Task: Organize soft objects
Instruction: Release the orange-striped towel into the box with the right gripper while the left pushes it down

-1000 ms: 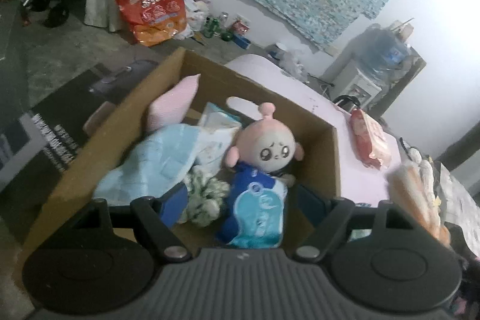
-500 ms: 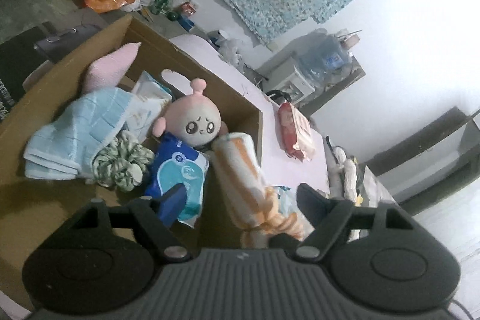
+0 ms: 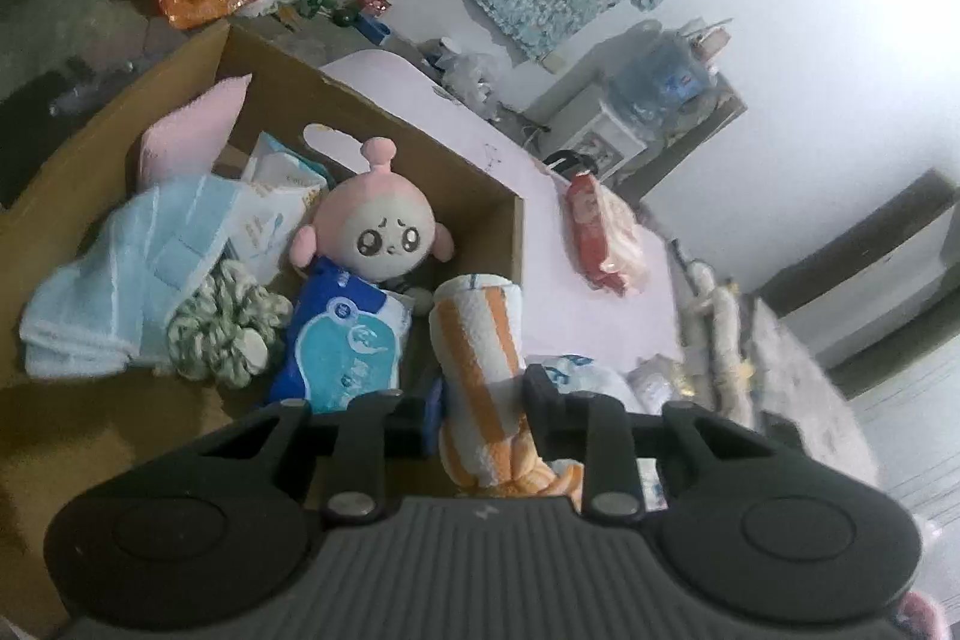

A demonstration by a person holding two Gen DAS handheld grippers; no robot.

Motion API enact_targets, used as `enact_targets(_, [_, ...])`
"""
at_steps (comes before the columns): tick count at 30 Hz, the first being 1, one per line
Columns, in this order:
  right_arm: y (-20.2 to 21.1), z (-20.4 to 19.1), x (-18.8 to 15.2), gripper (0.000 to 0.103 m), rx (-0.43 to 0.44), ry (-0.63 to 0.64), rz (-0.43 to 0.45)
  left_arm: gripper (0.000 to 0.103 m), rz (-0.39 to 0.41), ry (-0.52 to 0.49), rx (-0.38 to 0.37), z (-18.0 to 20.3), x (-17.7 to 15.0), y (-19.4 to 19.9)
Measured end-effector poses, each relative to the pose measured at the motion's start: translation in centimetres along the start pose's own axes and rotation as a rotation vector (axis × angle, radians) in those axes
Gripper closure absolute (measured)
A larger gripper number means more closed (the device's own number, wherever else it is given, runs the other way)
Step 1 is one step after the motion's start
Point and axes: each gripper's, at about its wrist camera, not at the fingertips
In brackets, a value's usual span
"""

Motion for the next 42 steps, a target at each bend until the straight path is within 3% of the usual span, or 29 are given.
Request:
enact_targets(5, [3.4, -0.2, -0.5, 0.052, -0.060, 0.096, 0.058, 0.076, -0.039, -0.035, 0.078, -0.3, 1.4, -2.2])
enact_targets(9, [6.3, 0.4, -0.8, 0.050, -0.115, 0.124, 0.113, 0.076, -0.113, -0.097, 0.186, -0.7, 2.5, -5.5])
enact_targets(12, [7.8, 1.2, -1.1, 0.048, -0.142, 0.123, 0.139, 0.076, -0.192, -0.168, 0.219, -0.4, 2.9, -8.4])
enact_targets(14, [8.5, 1.8, -1.1, 0.048, -0.153, 0.107, 0.150, 0.076, -0.236, -0.219, 0.204, 0.0, 3.1, -9.9])
enact_targets(18, [9.0, 2.9, -1.2, 0.048, -0.167, 0.080, 0.157, 0.072, -0.250, -0.237, 0.149, 0.9, 3.4, -11.4])
enact_targets(20, [9.1, 3.3, -1.3, 0.047, -0.168, 0.066, 0.154, 0.056, -0.255, -0.205, 0.115, 1.0, 3.5, -11.9])
enact_targets(24, [9.2, 3.9, -1.4, 0.046, -0.172, 0.056, 0.150, 0.045, -0.230, -0.150, 0.112, 0.5, 3.9, -11.9])
enact_targets(28, [9.3, 4.1, -1.6, 0.045, -0.171, 0.050, 0.151, 0.047, -0.206, -0.119, 0.116, 0.3, 4.1, -11.1])
enact_targets(31, [9.1, 4.2, -1.6, 0.045, -0.168, 0.047, 0.149, 0.056, -0.201, -0.100, 0.125, 0.2, 4.0, -10.4])
enact_targets(37, [8.9, 4.7, -1.5, 0.045, -0.168, 0.033, 0.139, 0.066, -0.230, 0.062, 0.033, -1.4, 3.5, -10.0])
enact_targets(42, [8.7, 5.0, -1.7, 0.045, -0.173, 0.014, 0.128, 0.070, -0.277, 0.116, 0.084, -2.5, 2.6, -12.0])
Point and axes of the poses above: each gripper's, at about its wrist camera, not at the fingertips, and y roughly against the way its jaws point, z to its right, x to its top, and after that the axes turned 4 degrees about -y, right-handed
